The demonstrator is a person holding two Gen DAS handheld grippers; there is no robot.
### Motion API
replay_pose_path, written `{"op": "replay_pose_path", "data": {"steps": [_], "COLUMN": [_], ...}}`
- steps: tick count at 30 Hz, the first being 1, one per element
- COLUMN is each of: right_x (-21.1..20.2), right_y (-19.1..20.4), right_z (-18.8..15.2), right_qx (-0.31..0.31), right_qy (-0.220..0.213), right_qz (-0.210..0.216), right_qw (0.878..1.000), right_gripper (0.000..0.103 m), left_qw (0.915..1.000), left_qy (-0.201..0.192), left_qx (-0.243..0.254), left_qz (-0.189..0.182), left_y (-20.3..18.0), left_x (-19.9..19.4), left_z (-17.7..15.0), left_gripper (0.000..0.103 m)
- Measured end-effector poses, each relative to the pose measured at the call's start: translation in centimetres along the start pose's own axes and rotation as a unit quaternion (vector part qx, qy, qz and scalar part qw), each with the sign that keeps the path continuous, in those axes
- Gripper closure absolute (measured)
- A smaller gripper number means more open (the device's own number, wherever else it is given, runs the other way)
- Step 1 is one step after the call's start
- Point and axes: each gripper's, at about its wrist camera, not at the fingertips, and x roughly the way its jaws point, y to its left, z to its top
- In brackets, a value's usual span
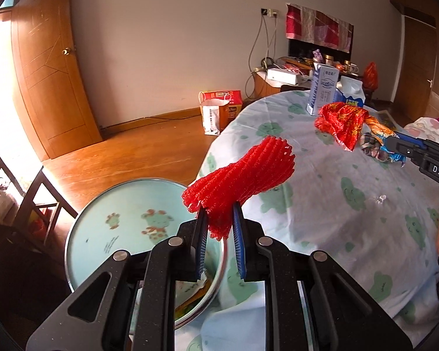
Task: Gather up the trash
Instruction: 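Carry the red mesh net and snack wrapper over the blue bin with both tools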
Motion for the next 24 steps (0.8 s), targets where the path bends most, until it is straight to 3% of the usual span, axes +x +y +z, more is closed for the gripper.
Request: {"op": "replay_pose_path", "data": {"steps": [10, 24], "right_x": [0.3, 0.2], "right_y": [3.8, 5.4], "right_z": [0.1, -0.6], "right_qx": [-0.020, -0.033], "right_qy": [-0.005, -0.001], "right_qz": [0.028, 0.041], "right_qw": [0.999, 0.999], "right_gripper": [0.080, 0.080], "left_qw": [0.9995, 0.9993], "left_qy": [-0.004, -0.007], "left_qx": [-0.018, -0.023], "left_qz": [0.024, 0.028], "left_y": [2.3, 3.0], "left_x": [-1.3, -1.6], "left_z": [-1.2, -1.6], "left_gripper": [0.087, 0.087]}}
